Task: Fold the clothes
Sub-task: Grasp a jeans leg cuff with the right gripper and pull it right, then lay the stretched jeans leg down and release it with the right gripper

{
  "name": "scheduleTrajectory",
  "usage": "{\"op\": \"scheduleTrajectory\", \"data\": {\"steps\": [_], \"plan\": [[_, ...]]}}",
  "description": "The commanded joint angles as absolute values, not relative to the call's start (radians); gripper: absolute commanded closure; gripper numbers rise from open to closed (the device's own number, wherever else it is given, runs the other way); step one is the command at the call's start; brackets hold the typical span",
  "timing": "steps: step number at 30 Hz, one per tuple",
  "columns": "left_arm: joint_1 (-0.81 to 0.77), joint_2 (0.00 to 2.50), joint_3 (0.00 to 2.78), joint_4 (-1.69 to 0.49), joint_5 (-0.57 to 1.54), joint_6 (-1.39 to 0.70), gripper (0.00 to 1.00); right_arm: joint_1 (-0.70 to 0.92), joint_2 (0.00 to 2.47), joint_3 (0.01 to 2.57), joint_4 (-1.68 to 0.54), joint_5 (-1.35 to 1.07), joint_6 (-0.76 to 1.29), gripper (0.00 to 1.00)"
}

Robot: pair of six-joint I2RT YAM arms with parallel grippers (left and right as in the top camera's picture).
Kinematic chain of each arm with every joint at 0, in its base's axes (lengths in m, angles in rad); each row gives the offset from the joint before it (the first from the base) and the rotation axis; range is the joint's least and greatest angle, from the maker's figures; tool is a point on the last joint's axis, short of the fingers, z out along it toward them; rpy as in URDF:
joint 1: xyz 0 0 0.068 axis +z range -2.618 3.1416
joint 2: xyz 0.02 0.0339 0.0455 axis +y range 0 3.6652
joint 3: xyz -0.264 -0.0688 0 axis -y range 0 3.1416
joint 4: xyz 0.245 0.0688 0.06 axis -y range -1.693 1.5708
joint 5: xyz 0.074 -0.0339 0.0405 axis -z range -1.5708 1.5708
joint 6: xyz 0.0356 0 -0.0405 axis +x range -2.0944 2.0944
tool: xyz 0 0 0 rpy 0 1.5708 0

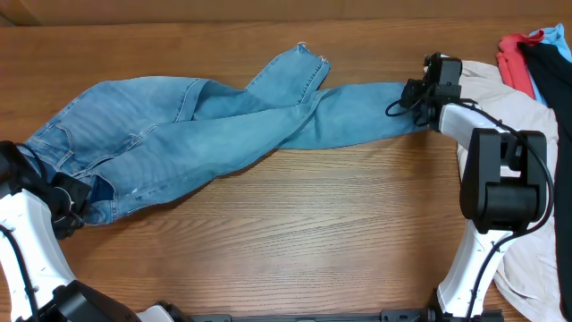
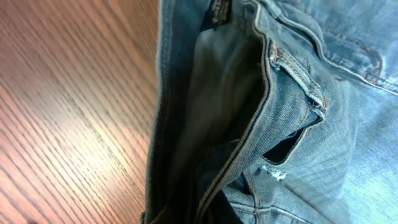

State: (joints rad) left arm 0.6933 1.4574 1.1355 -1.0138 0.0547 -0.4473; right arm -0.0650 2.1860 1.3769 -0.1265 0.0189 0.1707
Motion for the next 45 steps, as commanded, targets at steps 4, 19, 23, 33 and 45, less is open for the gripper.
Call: {"op": "scheduleTrajectory", "data": {"steps": [4,19,23,33,45], "plan": [[0.693,1.451,1.136,-0.968,-0.060,-0.388,0.94,-0.088,2.030,1.586,-0.418,0.186,0.167,0.96],[0.832,1.451,1.148,-1.022,0.072,-0.373,0.93,-0.112,1.729,1.652,-1.110,0.295,0.202,0.96],[0.838,1.451,1.148,-1.019,0.052,-0.375,0.92,-0.148,1.729,1.571,-1.147,0.482,0.323,0.96],[0.937,1.451,1.148,-1.021,0.047,-0.419,0.92,-0.324,1.729,1.436,-1.242,0.478,0.550,0.96],[0.963,1.451,1.148,-1.018,0.071,-0.423,0.92,-0.370,1.729,1.433,-1.225,0.422,0.573,0.95]]}}
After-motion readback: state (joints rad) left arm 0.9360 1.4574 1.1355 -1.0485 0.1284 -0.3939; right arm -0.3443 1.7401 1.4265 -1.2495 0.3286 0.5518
